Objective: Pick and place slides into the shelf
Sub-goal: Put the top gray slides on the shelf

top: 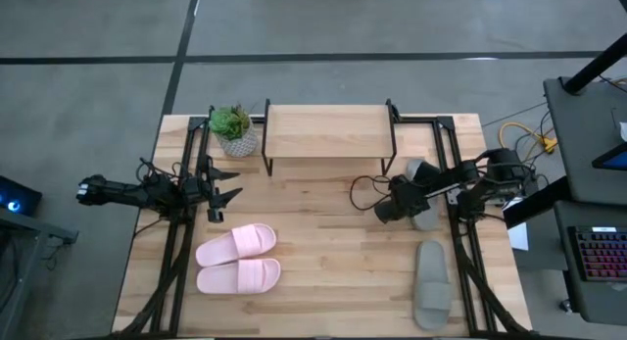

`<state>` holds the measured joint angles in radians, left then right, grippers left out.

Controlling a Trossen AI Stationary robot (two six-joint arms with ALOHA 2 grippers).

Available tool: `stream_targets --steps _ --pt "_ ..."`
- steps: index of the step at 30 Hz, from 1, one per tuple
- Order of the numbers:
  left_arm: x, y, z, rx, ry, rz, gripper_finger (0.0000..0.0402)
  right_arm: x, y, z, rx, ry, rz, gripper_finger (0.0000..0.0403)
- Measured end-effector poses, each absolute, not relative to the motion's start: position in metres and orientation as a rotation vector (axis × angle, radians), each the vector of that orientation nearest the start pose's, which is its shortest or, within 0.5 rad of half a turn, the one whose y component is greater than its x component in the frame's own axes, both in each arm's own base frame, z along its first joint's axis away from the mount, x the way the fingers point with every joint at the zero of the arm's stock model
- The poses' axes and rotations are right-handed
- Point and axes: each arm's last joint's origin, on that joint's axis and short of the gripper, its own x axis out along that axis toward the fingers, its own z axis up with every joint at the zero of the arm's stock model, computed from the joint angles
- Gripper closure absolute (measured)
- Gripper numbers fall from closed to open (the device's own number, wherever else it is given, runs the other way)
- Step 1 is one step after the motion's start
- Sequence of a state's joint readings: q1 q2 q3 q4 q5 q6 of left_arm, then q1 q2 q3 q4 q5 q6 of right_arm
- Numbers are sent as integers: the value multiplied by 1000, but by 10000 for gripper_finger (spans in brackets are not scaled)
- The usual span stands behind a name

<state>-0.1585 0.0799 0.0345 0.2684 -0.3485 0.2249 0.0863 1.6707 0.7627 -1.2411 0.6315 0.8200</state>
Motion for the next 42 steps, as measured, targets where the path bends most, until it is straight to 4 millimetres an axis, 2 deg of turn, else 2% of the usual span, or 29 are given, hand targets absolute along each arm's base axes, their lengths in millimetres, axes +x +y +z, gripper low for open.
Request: stream_targets --steps 6,8,15,22,30,42 --pt "97 -6 194 167 -194 212 222 193 -1 130 -244 1667 -1055 365" --pt "97 -6 194 167 -194 212 222 192 -1 129 -251 1672 -1056 386" --pt "97 -6 194 168 -193 212 222 192 0 130 -247 1681 -1052 392" --pt "97 -6 195 167 -195 213 222 192 1 145 -202 1713 -1037 393" --pt "97 -6 195 166 -199 213 222 193 3 178 -91 1645 -999 394" --pt "97 -5 195 165 -202 214 222 188 19 253 120 1397 -816 394"
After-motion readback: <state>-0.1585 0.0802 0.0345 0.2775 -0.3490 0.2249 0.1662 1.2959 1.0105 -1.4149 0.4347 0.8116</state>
